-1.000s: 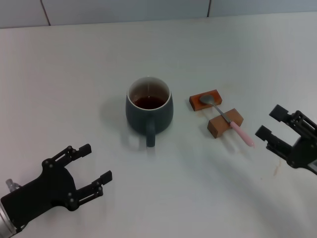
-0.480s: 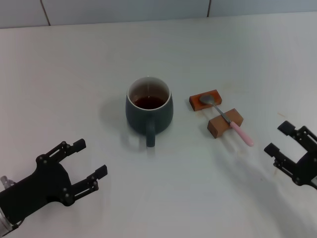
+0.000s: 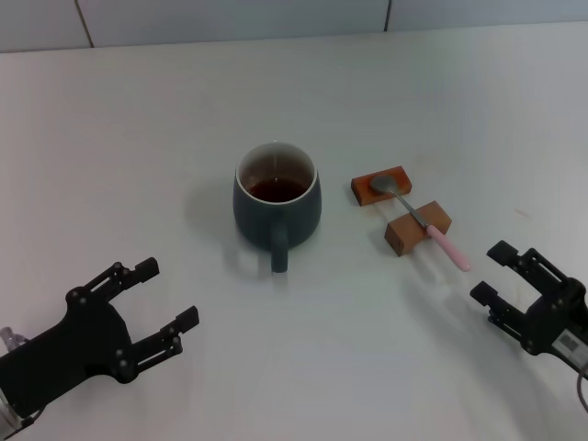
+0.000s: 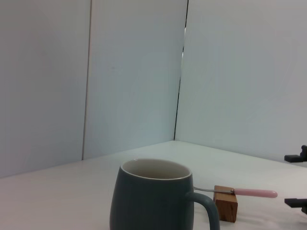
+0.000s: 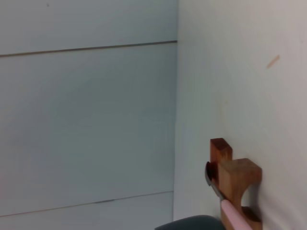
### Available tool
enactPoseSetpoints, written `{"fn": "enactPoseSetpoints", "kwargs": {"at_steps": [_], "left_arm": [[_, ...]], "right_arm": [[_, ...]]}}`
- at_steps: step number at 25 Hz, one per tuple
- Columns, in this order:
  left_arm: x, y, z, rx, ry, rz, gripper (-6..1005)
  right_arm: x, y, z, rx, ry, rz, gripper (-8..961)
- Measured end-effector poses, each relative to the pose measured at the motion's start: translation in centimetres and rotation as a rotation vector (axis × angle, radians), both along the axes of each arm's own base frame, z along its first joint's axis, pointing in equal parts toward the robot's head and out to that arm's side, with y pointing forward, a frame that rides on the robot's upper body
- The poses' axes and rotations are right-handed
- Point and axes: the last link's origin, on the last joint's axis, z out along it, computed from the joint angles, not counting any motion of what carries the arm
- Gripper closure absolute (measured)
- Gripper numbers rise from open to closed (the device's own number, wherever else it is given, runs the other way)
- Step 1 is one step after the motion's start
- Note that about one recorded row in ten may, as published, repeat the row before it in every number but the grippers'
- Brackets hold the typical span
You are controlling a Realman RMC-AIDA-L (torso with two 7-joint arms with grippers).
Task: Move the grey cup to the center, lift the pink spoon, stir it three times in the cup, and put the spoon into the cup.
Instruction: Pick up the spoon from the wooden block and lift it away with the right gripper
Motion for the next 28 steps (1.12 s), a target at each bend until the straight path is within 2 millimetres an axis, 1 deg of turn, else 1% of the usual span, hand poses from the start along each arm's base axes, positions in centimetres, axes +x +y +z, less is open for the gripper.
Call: {"fn": "enactPoseSetpoints", "kwargs": {"at_steps": [3, 11, 20, 28], "left_arm": [[-0.1, -0.1, 0.1, 0.004, 0.001, 0.005, 187], [-0.1, -0.1, 0.3, 0.005, -0.003, -0.001, 187], [0.1, -0.1, 0.6, 0.017, -0.020, -0.010, 186], [0.2, 0.0, 0.7, 0.024, -0.026, -0.012, 187]], "right_arm": [[-0.1, 0.1, -0.4, 0.003, -0.012, -0.002, 224], [-0.1, 0.7, -0.4, 0.018, -0.045, 0.007, 239], [-0.7, 2.2, -0.9, 0.007, -0.050, 0.026, 257], [-1.0, 3.1, -1.0, 0.003, -0.058, 0.030, 273]]}}
